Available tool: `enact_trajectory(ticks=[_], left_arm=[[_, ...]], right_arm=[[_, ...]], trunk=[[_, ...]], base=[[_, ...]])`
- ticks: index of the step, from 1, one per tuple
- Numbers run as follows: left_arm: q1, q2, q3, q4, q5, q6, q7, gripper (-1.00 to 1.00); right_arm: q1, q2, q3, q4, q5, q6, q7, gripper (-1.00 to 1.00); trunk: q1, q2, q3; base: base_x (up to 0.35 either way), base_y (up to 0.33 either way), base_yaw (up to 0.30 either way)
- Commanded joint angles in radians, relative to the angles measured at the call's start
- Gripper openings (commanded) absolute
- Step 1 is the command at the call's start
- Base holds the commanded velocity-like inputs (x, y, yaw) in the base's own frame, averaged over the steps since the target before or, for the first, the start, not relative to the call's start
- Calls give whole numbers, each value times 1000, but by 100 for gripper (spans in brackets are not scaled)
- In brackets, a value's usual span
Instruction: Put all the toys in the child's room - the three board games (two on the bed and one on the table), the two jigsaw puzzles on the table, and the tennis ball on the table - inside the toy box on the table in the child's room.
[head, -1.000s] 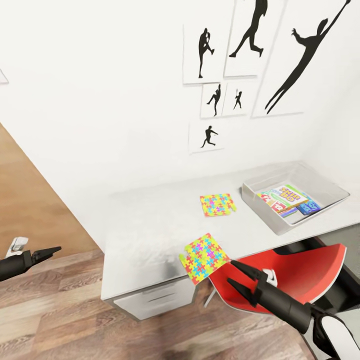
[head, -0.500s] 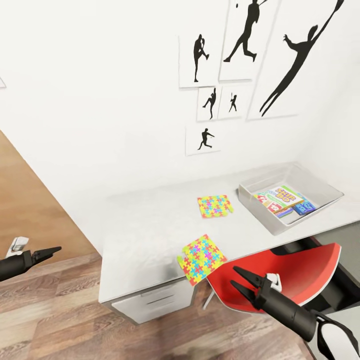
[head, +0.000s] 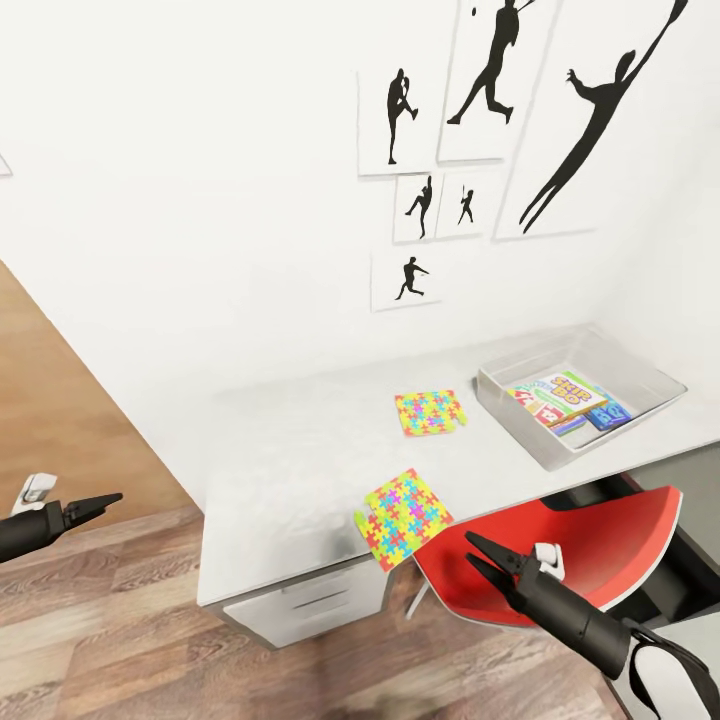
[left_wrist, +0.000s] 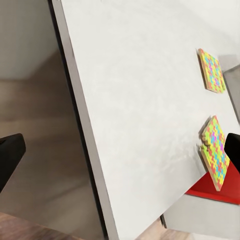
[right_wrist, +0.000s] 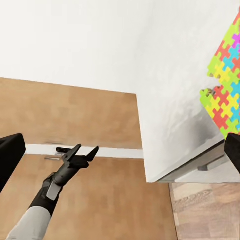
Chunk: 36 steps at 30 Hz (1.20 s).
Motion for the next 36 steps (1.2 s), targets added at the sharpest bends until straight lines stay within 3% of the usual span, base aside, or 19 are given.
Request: enact_trajectory(ticks=[1, 13, 26, 36], left_arm=[[-2, 0, 3, -1, -10, 11, -9, 100], [-2, 0, 3, -1, -10, 11, -9, 100], [-2, 0, 3, -1, -10, 11, -9, 100], [-2, 2, 5, -1, -10, 11, -9, 100]], right_arm=[[-1, -3, -13, 2, 7, 3, 39, 100], [-1, -6, -25, 7, 10, 1, 61, 100], [-1, -8, -27, 7, 10, 1, 103, 100], [-1, -8, -27, 6, 10, 0, 107, 100]], trunk=[[1, -2, -2], [1, -2, 1], [1, -2, 14], [1, -2, 25]], base=[[0, 0, 0], [0, 0, -37], [-12, 0, -215], [-178, 83, -236]])
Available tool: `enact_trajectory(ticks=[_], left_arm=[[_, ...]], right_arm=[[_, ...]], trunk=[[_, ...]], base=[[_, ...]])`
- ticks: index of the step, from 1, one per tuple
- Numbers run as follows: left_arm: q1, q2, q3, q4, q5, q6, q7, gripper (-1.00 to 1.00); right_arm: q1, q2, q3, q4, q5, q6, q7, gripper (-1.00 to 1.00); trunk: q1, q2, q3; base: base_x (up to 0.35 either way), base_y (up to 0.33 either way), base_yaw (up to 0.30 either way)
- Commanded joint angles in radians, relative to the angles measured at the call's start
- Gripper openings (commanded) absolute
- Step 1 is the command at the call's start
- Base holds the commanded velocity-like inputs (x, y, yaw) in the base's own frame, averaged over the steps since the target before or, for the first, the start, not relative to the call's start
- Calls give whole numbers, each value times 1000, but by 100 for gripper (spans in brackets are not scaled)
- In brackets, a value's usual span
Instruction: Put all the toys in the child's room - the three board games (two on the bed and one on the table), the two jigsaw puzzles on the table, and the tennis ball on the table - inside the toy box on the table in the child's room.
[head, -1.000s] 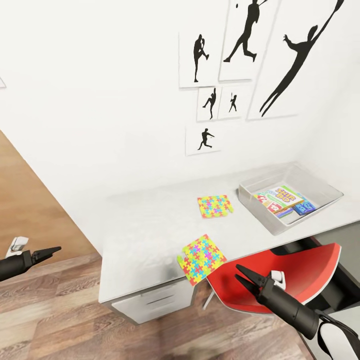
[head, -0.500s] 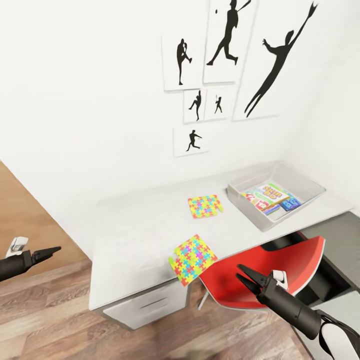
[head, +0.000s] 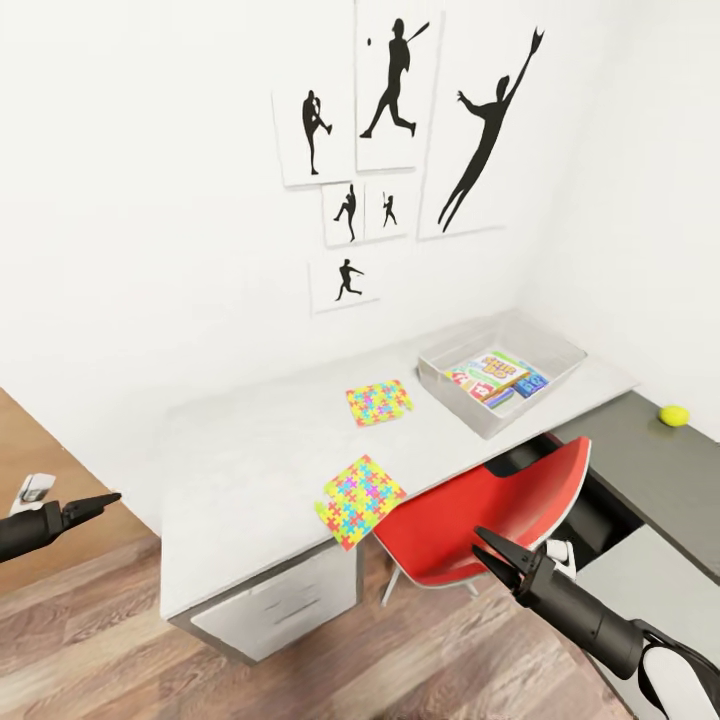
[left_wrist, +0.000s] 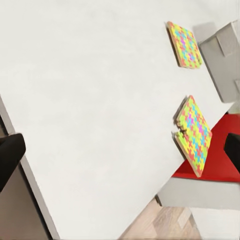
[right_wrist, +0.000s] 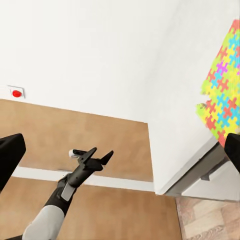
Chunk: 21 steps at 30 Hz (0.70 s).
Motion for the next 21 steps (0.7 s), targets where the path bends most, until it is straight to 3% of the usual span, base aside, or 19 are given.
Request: enact_trajectory(ticks=[1, 17, 21], left_arm=[[-1, 0, 3, -1, -10, 11, -9, 100], [-1, 4, 3, -1, -9, 11, -9, 100], [-1, 15, 2, -7, -5, 11, -9, 100]], right_arm=[[-1, 0, -1, 0, 0, 6, 2, 100], [-1, 0, 0, 0, 0, 5, 1, 100], [-1, 0, 0, 0, 0, 4, 1, 100]], trunk=[[0, -2, -1], [0, -2, 17], [0, -2, 21]], base=[[-72, 36, -236], [-14, 7, -236], [0, 0, -236]])
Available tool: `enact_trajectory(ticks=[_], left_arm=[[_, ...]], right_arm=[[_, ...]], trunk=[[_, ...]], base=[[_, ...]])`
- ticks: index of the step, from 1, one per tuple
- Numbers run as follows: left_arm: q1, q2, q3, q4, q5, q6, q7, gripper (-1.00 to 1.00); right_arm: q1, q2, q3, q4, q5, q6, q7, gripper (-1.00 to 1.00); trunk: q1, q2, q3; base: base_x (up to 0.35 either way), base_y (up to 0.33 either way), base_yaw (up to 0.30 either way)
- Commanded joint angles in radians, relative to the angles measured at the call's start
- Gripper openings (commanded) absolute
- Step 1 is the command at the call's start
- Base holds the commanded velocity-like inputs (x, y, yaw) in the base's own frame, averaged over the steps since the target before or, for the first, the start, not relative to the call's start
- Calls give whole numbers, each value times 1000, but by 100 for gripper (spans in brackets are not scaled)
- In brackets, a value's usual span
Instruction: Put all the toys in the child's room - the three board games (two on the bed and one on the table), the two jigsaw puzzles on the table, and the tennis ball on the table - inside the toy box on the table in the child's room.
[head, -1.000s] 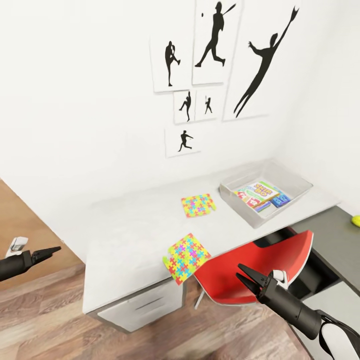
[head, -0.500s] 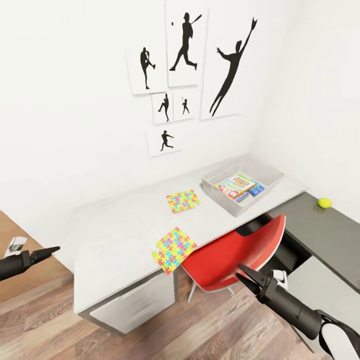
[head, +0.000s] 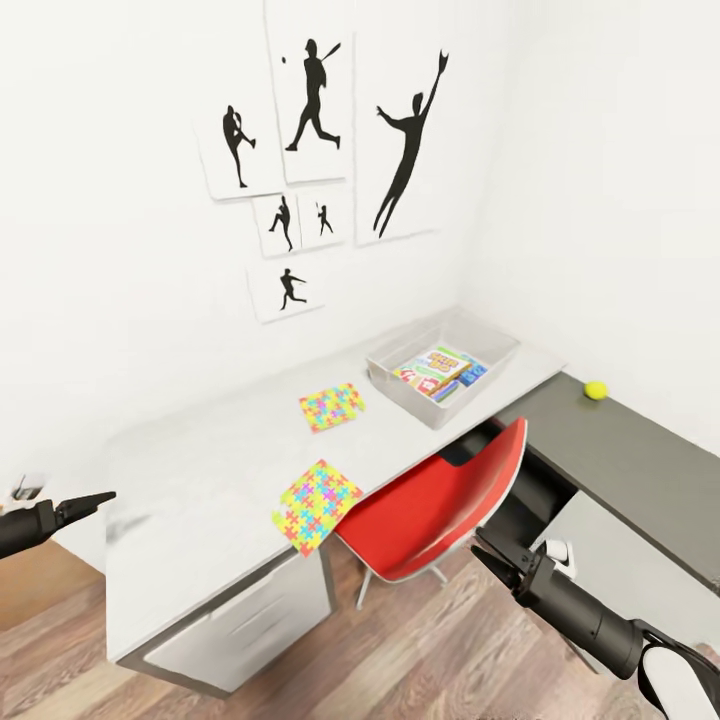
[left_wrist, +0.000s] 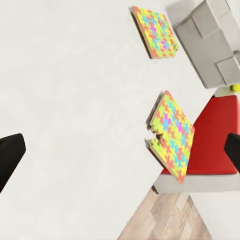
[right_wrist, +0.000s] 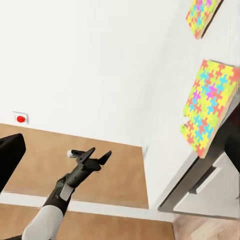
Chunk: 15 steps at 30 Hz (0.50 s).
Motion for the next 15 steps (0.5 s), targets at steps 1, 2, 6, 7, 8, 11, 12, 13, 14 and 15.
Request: enact_trajectory(ticks=[1, 2, 6, 7, 8, 11, 12, 13, 14, 15], left_arm=[[-1, 2, 3, -1, -7, 10, -9, 100], [-1, 5, 3, -2, -3, 10, -9, 100], [5, 11, -4, -5, 49, 10, -9, 100], [10, 10, -8, -8, 67, 10, -9, 100], [13, 10, -11, -10, 76, 11, -9, 100], [24, 3, -35, -38, 101, 13, -9, 100], [32, -6, -59, -55, 108, 14, -9, 100], [38, -13, -73, -64, 111, 15, -9, 100], [43, -22, -89, -73, 113, 16, -9, 100], [48, -31, -104, -83, 115, 17, -9, 100]], right_arm=[[-1, 0, -1, 0, 0, 5, 2, 100], [-1, 0, -1, 0, 0, 5, 2, 100], [-1, 1, -1, -1, 1, 5, 2, 100], [-1, 1, -1, -1, 0, 5, 2, 100], [-1, 1, -1, -1, 1, 5, 2, 100], [-1, 1, -1, -2, 0, 5, 2, 100], [-1, 1, -1, -2, 1, 5, 2, 100], [-1, 0, -1, -2, 1, 5, 2, 100], [-1, 1, -1, -2, 1, 5, 2, 100], [-1, 1, -1, -2, 1, 5, 2, 100]], trunk=[[1, -2, -1], [1, -2, 0], [1, -2, 5], [1, -2, 6], [1, -2, 7], [1, -2, 10], [1, -2, 11], [1, -2, 12], [1, -2, 13], [1, -2, 15]], base=[[0, 0, -236], [0, 0, -236], [0, 0, -236], [0, 0, -236], [0, 0, -236], [0, 0, -234], [0, 0, -232], [0, 0, -231], [0, 0, -231], [0, 0, -230]])
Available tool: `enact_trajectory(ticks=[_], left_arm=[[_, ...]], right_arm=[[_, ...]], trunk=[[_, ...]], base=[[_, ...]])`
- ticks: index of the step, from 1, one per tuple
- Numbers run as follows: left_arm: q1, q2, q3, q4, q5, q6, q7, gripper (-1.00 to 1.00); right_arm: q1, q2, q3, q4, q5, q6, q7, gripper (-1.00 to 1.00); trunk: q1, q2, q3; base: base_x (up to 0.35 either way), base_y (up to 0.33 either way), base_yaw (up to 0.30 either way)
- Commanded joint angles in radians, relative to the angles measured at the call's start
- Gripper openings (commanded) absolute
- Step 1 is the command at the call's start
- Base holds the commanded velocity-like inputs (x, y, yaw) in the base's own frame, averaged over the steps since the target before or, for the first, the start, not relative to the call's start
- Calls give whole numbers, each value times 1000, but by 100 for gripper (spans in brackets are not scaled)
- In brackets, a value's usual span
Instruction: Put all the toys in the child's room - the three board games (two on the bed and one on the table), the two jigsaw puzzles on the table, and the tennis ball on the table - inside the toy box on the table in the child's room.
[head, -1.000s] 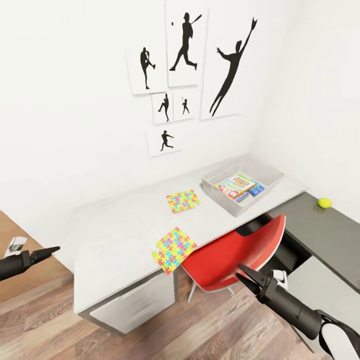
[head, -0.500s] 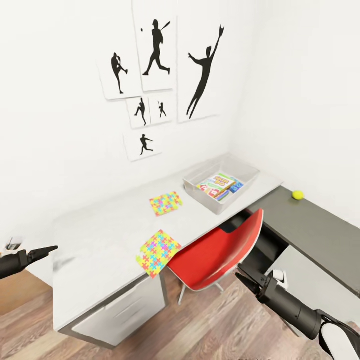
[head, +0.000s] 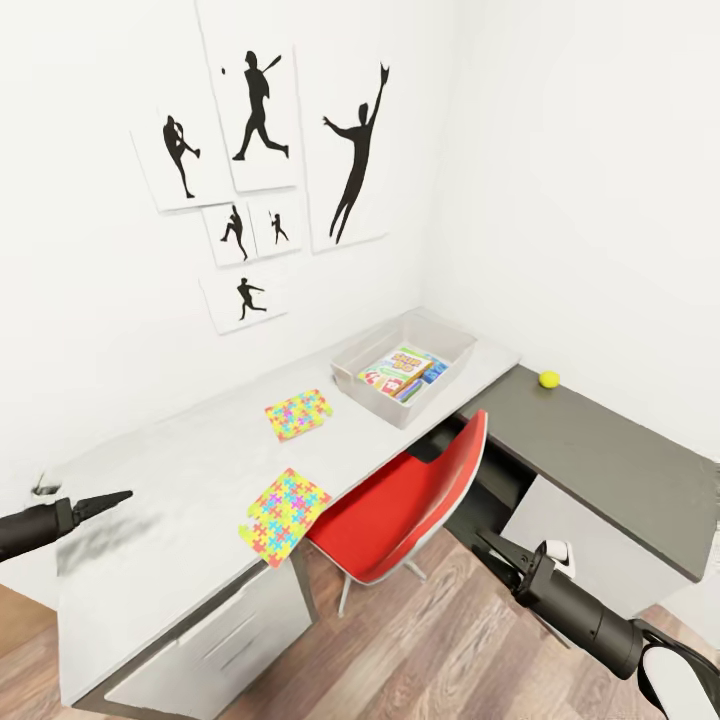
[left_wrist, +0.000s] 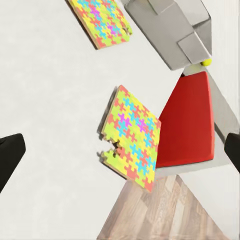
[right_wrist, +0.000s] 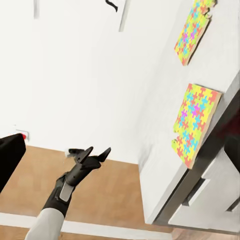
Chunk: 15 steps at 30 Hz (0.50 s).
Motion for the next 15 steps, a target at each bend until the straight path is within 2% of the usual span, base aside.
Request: enact_trajectory(ticks=[1, 3, 4, 6, 7, 9, 11, 15], left_arm=[[6, -20, -29, -26, -8, 13, -9, 100], [11, -41, -57, -55, -6, 15, -9, 100], [15, -62, -79, -84, -5, 16, -9, 100], [19, -87, -96, -107, -4, 17, -9, 100], [26, -112, -106, -122, -4, 16, -9, 100], [37, -136, -114, -137, -5, 16, -9, 100], [59, -171, -141, -167, -5, 14, -9, 100], [76, -188, -186, -201, -5, 11, -9, 100]], right_arm=[[-1, 0, -1, 0, 0, 6, 2, 100], [-1, 0, -1, 0, 0, 6, 2, 100], [-1, -1, -1, 0, 0, 6, 2, 100], [-1, -1, -1, 0, 0, 6, 2, 100], [-1, -1, -1, 1, 0, 6, 2, 100], [-1, -1, -1, 1, 0, 6, 2, 100], [-1, -2, -1, 1, 0, 6, 2, 100], [-2, -3, -2, 2, 0, 6, 3, 100]], trunk=[[1, -2, -1], [1, -2, 2], [1, -2, 3], [1, -2, 5], [1, -2, 6], [1, -2, 8], [1, -2, 10], [1, -2, 15]], base=[[0, 0, -229], [0, 0, -229], [0, 0, -228], [0, 0, -228], [0, 0, -227], [0, 0, -227], [0, 0, -226], [0, 0, -224]])
